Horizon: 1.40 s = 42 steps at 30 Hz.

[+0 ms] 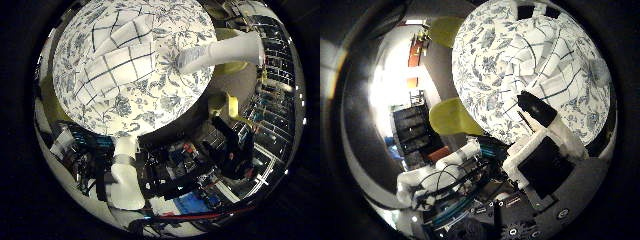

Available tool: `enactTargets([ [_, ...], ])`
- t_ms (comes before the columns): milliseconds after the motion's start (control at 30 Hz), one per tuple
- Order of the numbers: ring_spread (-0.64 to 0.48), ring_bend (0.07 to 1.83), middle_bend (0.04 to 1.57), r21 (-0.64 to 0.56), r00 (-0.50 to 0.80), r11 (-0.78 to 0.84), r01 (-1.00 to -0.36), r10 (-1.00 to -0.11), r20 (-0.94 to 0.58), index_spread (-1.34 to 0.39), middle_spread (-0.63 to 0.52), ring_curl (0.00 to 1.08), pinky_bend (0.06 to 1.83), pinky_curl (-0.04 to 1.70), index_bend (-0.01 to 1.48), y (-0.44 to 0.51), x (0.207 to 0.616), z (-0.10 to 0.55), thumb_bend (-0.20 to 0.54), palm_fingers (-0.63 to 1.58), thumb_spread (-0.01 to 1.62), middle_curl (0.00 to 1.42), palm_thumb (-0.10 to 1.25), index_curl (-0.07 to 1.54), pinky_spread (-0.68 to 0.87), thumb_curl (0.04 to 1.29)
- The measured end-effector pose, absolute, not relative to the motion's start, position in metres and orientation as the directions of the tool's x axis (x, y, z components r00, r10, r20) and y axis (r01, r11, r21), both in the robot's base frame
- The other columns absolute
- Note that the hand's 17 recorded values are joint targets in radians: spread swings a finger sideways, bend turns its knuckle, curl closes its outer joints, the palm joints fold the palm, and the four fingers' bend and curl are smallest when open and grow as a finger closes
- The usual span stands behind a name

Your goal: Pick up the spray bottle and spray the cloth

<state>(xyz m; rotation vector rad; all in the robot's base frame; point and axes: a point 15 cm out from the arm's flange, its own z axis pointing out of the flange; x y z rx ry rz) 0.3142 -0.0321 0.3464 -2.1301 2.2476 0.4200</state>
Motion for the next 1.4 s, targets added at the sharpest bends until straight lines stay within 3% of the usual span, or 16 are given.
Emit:
enactTargets([
  [267,0.18,0.19,0.32,0.097,-0.113,0.089,-0.991,-0.954,-0.276,-0.36,-0.06,0.17,0.21,0.28,0.18,-0.061,0.306,0.367,-0.019,0.38,1.18,0.38,0.9,0.39,0.39,0.34],
  [433,0.2,0.2,0.35,-0.04,-0.148,0.185,-0.982,-0.885,-0.441,-0.35,-0.08,0.19,0.19,0.27,0.18,-0.084,0.31,0.392,-0.024,0.43,1.16,0.39,0.82,0.38,0.39,0.35],
  [633,0.19,0.22,0.35,-0.2,-0.177,0.319,-0.926,-0.837,-0.517,-0.34,-0.09,0.21,0.2,0.26,0.17,-0.134,0.299,0.419,-0.025,0.43,1.12,0.39,0.76,0.36,0.39,0.36],
  [933,0.21,0.29,0.29,-0.39,-0.207,0.56,-0.731,-0.726,-0.656,-0.25,0.01,0.25,0.34,0.3,0.13,-0.218,0.268,0.43,-0.027,0.28,1.08,0.38,0.68,0.29,0.4,0.36],
  [1200,0.23,0.35,0.26,-0.448,-0.164,0.734,-0.511,-0.594,-0.787,-0.17,0.12,0.27,0.43,0.31,0.14,-0.28,0.23,0.377,-0.023,0.17,1.06,0.37,0.66,0.26,0.4,0.36],
  [1400,0.23,0.38,0.27,-0.433,-0.115,0.792,-0.43,-0.524,-0.844,-0.16,0.14,0.28,0.44,0.31,0.15,-0.304,0.218,0.333,-0.022,0.15,1.06,0.37,0.66,0.26,0.4,0.37],
])
